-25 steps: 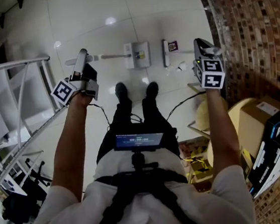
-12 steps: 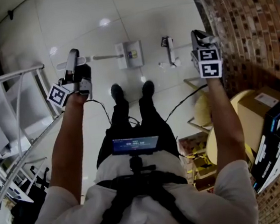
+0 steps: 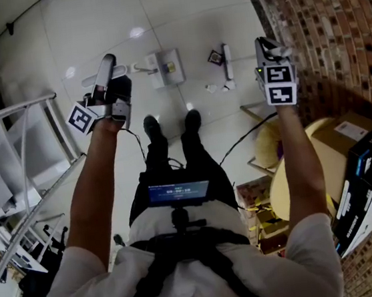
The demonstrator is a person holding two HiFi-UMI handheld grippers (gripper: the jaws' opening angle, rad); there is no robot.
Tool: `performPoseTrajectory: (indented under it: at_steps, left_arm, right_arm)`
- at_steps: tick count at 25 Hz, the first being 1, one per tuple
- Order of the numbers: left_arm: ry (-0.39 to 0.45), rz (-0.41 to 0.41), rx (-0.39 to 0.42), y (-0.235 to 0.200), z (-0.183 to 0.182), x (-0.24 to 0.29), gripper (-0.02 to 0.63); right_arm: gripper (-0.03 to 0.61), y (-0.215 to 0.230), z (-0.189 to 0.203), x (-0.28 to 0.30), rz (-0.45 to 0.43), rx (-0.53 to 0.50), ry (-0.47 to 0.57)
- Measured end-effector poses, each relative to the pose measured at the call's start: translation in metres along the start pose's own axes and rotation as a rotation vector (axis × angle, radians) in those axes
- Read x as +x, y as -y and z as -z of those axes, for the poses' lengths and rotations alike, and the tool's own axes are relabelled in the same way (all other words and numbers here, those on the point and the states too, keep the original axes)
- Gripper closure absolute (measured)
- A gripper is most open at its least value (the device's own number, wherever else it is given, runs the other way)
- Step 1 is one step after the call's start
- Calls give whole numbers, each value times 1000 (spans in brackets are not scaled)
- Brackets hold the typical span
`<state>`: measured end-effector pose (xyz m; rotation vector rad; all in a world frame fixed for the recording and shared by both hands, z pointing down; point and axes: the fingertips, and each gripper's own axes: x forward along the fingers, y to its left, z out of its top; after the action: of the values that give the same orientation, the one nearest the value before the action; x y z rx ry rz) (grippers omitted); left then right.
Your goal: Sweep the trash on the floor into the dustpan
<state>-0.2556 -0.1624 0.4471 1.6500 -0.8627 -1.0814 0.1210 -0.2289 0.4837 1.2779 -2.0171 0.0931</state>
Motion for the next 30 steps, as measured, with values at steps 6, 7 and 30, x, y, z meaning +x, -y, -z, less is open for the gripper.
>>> performPoseTrajectory:
  at_steps: [6, 7, 30]
  left_arm:
    - [-58, 12, -15, 2, 25, 36, 603]
    - [-68, 8, -18, 0, 30, 41, 603]
    - [-150, -30, -34, -15, 64, 65, 603]
  right_arm:
    - [560, 24, 7, 10, 35, -40, 12]
    - [560, 27, 9, 14, 39, -51, 11]
    - [558, -1, -25, 42, 39, 584, 175]
